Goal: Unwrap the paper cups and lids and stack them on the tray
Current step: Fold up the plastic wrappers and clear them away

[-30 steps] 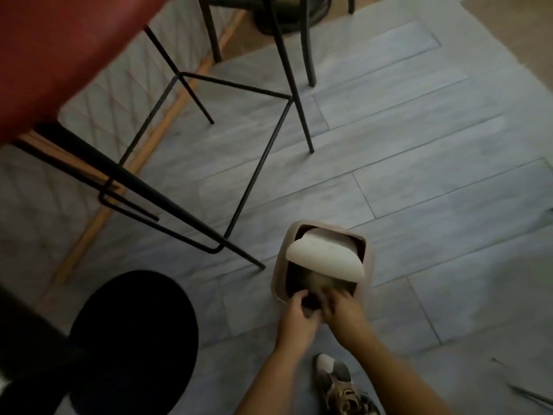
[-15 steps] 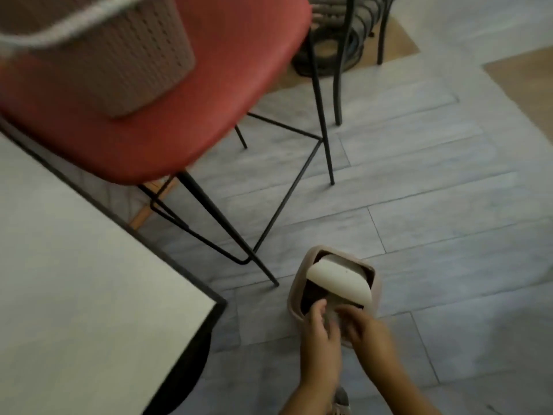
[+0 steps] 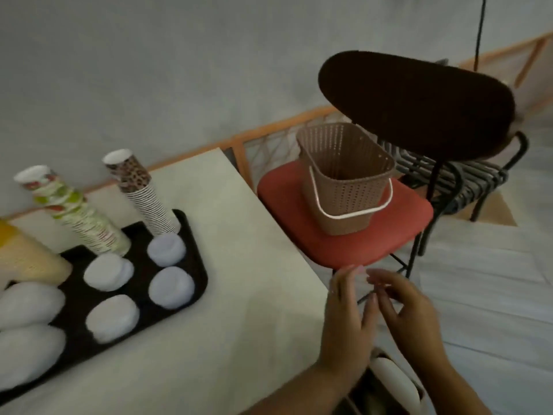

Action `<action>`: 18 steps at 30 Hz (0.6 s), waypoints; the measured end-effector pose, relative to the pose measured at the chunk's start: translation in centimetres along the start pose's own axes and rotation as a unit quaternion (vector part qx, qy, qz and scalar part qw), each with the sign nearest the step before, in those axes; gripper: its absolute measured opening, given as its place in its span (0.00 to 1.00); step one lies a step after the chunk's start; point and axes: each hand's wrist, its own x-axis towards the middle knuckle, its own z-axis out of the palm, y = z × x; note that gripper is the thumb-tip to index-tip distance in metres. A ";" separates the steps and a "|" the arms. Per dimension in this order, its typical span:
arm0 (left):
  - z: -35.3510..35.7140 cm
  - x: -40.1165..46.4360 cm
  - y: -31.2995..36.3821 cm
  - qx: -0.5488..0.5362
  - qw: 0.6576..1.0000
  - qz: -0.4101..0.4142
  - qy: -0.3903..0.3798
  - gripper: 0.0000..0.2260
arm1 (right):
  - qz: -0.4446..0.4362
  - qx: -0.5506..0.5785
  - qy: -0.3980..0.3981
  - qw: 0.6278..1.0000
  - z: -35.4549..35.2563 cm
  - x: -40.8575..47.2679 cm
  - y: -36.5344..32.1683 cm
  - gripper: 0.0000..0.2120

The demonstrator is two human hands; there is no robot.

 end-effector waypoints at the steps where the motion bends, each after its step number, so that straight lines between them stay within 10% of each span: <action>1: -2.0 0.3 0.1 0.016 0.999 0.000 0.027 0.21 | -0.027 -0.002 -0.008 1.000 0.9 0.6 -1.6 0.18; 9: -18.8 -1.9 -5.8 0.186 0.946 -0.072 0.254 0.22 | -0.189 0.044 -0.148 0.970 12.6 1.5 -12.4 0.15; 18: -34.7 -16.5 -14.3 0.339 0.777 -0.403 0.344 0.35 | -0.305 0.039 -0.383 0.871 28.4 -6.5 -21.2 0.18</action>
